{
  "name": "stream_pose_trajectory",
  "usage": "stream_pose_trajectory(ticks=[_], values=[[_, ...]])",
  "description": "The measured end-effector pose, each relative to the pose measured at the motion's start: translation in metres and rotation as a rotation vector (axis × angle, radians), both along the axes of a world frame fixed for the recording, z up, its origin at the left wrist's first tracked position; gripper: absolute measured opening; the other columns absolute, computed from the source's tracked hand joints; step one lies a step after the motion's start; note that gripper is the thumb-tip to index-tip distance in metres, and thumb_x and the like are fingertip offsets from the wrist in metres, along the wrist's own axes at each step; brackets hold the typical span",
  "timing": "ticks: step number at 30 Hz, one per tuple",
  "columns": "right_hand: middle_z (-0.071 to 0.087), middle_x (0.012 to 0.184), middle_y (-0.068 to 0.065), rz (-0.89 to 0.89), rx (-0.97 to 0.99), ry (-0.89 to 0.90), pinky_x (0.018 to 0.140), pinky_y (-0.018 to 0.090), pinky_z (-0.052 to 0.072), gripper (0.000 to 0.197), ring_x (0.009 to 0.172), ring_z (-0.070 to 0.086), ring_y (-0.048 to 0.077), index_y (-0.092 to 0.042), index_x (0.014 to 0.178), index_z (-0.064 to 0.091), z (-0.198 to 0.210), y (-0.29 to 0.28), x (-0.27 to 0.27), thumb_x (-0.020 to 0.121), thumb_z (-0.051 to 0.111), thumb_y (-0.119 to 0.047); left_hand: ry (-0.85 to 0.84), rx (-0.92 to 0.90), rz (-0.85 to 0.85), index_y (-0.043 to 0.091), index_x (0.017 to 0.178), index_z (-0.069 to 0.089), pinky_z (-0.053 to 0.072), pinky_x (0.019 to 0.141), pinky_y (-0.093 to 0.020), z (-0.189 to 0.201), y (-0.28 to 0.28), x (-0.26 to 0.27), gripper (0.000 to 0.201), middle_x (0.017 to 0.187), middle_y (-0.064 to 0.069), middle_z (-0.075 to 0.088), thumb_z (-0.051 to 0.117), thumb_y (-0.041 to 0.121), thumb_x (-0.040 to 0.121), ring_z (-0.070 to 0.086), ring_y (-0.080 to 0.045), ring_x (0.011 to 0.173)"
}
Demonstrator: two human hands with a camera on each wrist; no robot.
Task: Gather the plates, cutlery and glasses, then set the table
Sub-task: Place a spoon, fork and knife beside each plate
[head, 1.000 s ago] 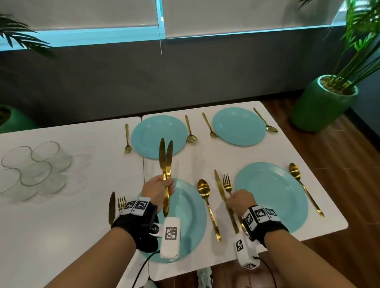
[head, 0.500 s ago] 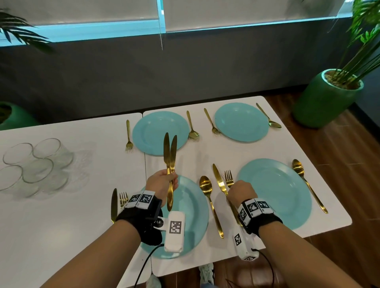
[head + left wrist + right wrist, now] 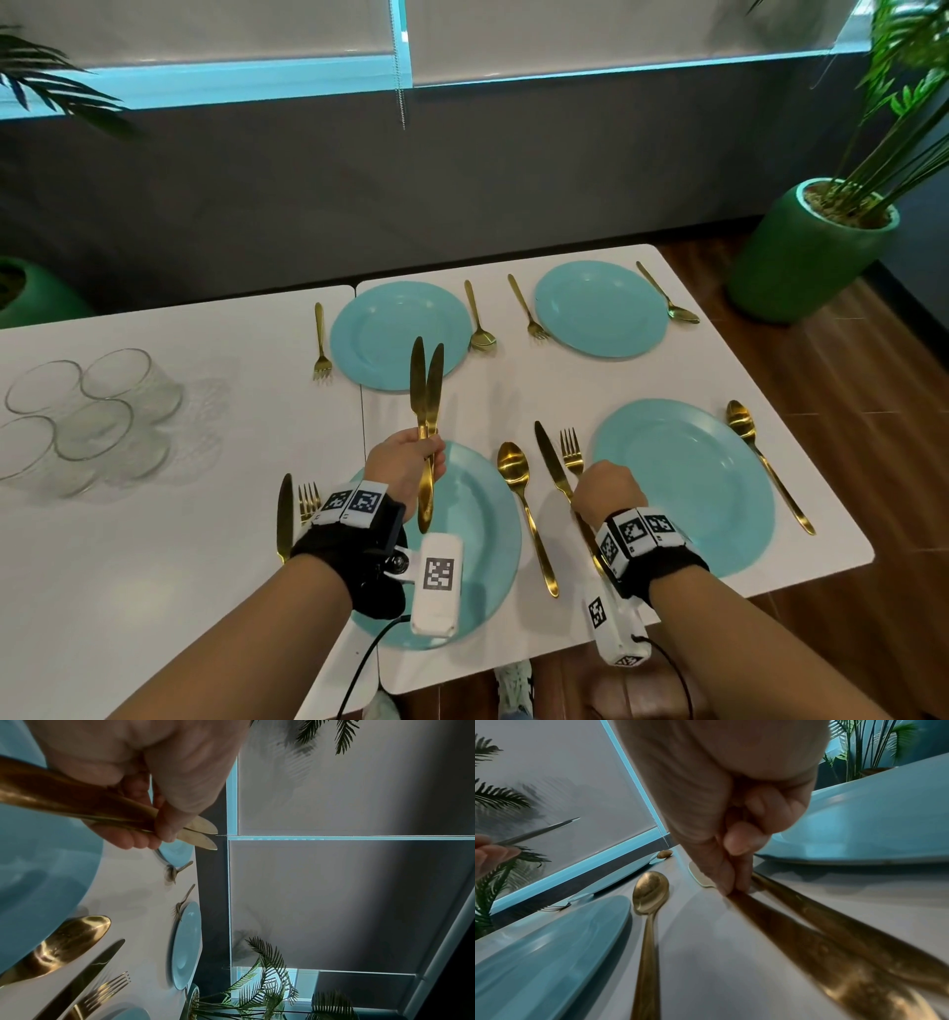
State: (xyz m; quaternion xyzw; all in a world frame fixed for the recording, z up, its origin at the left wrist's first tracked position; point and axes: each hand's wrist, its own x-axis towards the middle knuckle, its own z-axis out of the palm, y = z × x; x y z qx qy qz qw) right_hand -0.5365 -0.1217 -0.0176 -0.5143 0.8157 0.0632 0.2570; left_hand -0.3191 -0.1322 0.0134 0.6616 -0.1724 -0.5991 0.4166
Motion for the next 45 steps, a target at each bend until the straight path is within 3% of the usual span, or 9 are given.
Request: stream_pose_trajectory(ticks=[14, 19, 22, 26, 31, 36, 39, 43, 45], values=[[0.06, 0.084, 0.007, 0.001, -0.044, -0.025, 0.073, 0.027, 0.052, 0.011, 0.075, 0.057, 0.02, -0.007, 0.082, 0.058, 0.014, -0.002, 0.002, 0.089, 0.052, -0.014, 0.044, 0.007, -0.034, 0.001, 0.091, 0.059, 0.053, 0.07, -0.026, 0.006, -0.004, -0.001, 0.01, 0.08, -0.012, 0.063, 0.049, 0.0, 0.093, 0.061, -0.018, 0.071], [0.069, 0.115, -0.002, 0.32, -0.257, -0.183, 0.089, 0.026, 0.048, 0.028, 0.105, 0.063, 0.018, -0.023, 0.114, 0.069, 0.063, -0.019, 0.032, 0.089, 0.057, -0.022, 0.039, -0.018, -0.111, 0.002, 0.106, 0.05, 0.052, 0.057, -0.024, 0.021, -0.008, 0.001, 0.015, 0.082, -0.017, 0.065, 0.042, -0.003, 0.094, 0.063, -0.021, 0.068], [0.065, 0.122, -0.007, 0.592, -0.39, -0.19, 0.092, 0.029, 0.048, 0.03, 0.11, 0.06, 0.017, -0.028, 0.114, 0.068, 0.092, -0.024, 0.064, 0.091, 0.052, -0.019, 0.049, -0.058, -0.167, 0.002, 0.11, 0.042, 0.051, 0.059, -0.029, 0.034, -0.011, 0.004, 0.016, 0.081, -0.021, 0.063, 0.036, -0.003, 0.096, 0.062, -0.026, 0.067], [0.068, 0.108, -0.004, 0.923, -0.402, -0.086, 0.078, 0.034, 0.051, 0.027, 0.098, 0.064, 0.024, -0.027, 0.102, 0.07, 0.104, -0.023, 0.094, 0.091, 0.049, -0.016, 0.016, -0.113, -0.275, 0.004, 0.101, 0.044, 0.049, 0.06, -0.033, 0.05, -0.012, 0.012, 0.012, 0.074, -0.021, 0.059, 0.034, -0.001, 0.098, 0.058, -0.027, 0.06], [0.07, 0.103, 0.0, 1.033, -0.322, -0.032, 0.074, 0.032, 0.046, 0.023, 0.093, 0.063, 0.025, -0.026, 0.1, 0.071, 0.117, -0.025, 0.116, 0.092, 0.049, -0.027, -0.005, -0.117, -0.375, 0.004, 0.073, 0.045, 0.049, 0.061, -0.037, 0.057, -0.017, 0.033, 0.027, 0.043, -0.008, 0.056, 0.034, -0.001, 0.097, 0.057, -0.02, 0.038], [0.067, 0.108, 0.003, 1.151, -0.29, 0.002, 0.073, 0.033, 0.047, 0.027, 0.095, 0.062, 0.026, -0.022, 0.107, 0.07, 0.125, -0.032, 0.121, 0.091, 0.051, -0.034, -0.056, -0.106, -0.422, 0.007, 0.067, 0.046, 0.044, 0.052, -0.029, 0.061, -0.019, 0.046, 0.031, 0.04, 0.0, 0.054, 0.038, 0.004, 0.097, 0.052, -0.013, 0.038], [0.067, 0.106, 0.002, 1.192, -0.306, -0.016, 0.073, 0.033, 0.05, 0.027, 0.093, 0.062, 0.024, -0.024, 0.107, 0.07, 0.125, -0.042, 0.116, 0.09, 0.052, -0.036, -0.012, -0.075, -0.4, 0.004, 0.073, 0.047, 0.047, 0.046, -0.026, 0.063, -0.025, 0.044, 0.027, 0.048, -0.009, 0.056, 0.036, 0.003, 0.098, 0.056, -0.017, 0.041], [0.066, 0.107, 0.002, 1.285, -0.338, 0.023, 0.076, 0.035, 0.051, 0.028, 0.097, 0.062, 0.023, -0.024, 0.111, 0.069, 0.121, -0.066, 0.103, 0.093, 0.049, -0.034, 0.031, -0.042, -0.396, 0.0, 0.089, 0.049, 0.047, 0.061, -0.035, 0.066, -0.041, 0.03, 0.018, 0.069, -0.02, 0.053, 0.035, 0.007, 0.098, 0.055, -0.028, 0.058], [0.068, 0.097, 0.002, 1.319, -0.398, -0.001, 0.068, 0.033, 0.05, 0.023, 0.089, 0.065, 0.023, -0.022, 0.104, 0.072, 0.122, -0.078, 0.093, 0.09, 0.055, -0.031, 0.056, -0.04, -0.386, -0.002, 0.092, 0.049, 0.051, 0.069, -0.04, 0.068, -0.051, 0.022, 0.019, 0.074, -0.021, 0.053, 0.035, 0.008, 0.099, 0.057, -0.029, 0.061]])
